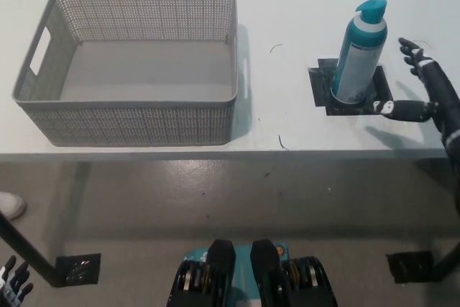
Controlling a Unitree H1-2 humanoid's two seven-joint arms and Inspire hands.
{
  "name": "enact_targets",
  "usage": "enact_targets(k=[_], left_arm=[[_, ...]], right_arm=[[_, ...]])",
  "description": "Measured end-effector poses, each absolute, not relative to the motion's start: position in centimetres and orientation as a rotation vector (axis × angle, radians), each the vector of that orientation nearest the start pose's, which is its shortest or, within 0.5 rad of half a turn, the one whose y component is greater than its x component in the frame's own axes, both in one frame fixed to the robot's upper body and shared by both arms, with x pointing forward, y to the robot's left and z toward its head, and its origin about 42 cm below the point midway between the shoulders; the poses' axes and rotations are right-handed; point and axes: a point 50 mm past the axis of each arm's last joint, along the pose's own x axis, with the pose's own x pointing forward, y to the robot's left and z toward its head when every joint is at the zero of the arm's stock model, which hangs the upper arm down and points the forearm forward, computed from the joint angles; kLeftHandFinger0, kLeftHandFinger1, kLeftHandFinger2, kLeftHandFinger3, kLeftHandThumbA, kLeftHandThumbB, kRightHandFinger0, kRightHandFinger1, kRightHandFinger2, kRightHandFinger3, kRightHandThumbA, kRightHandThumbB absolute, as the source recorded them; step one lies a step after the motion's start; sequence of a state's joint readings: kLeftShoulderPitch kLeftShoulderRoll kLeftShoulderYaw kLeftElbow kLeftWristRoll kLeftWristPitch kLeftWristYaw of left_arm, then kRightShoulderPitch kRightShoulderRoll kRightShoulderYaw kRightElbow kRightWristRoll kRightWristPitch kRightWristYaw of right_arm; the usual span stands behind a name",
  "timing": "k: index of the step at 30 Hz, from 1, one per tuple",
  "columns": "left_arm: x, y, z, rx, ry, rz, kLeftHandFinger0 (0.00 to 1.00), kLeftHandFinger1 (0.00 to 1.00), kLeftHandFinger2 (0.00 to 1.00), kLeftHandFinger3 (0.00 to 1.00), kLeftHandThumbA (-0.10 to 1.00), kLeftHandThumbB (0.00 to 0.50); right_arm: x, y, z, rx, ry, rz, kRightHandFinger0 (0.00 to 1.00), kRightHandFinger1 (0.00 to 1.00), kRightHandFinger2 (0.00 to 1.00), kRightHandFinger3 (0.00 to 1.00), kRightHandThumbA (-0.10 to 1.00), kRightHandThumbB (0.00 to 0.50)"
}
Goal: Use the right hand to pick up an air purifying spray and put it inside a container
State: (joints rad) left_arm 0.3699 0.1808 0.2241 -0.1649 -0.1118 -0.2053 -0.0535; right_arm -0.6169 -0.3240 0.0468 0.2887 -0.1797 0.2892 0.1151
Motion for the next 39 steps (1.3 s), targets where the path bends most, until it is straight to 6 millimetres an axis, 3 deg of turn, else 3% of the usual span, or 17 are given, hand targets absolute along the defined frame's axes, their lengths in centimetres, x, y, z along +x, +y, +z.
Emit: enact_targets(k=[7,24,29,33,39], left_arm=[[14.8,33.8,9.6,0.156,-0.039,0.196,1.0,1.0,1.0,1.0,1.0,0.308],[14.4,33.7,10.0,0.154,-0.048,0.203,1.0,1.0,1.0,1.0,1.0,0.286],[14.2,33.7,9.9,0.153,-0.044,0.204,1.0,1.0,1.0,1.0,1.0,0.269],[14.1,33.7,9.9,0.147,-0.041,0.205,1.0,1.0,1.0,1.0,1.0,0.285],[13.9,33.6,9.8,0.138,-0.037,0.197,1.0,1.0,1.0,1.0,1.0,0.255]], right_arm=[[48.7,-27.0,23.4,-0.533,0.048,0.092,1.0,1.0,1.0,1.0,1.0,0.5],[51.8,-24.9,22.7,-0.47,0.113,0.135,1.0,1.0,1.0,1.0,1.0,0.5],[52.6,-24.7,22.5,-0.441,0.127,0.138,1.0,1.0,1.0,1.0,1.0,0.5],[53.3,-24.8,21.8,-0.417,0.17,0.134,1.0,1.0,1.0,1.0,1.0,0.5],[54.8,-25.2,22.8,-0.364,0.175,0.107,1.0,1.0,1.0,1.0,1.0,0.5]])
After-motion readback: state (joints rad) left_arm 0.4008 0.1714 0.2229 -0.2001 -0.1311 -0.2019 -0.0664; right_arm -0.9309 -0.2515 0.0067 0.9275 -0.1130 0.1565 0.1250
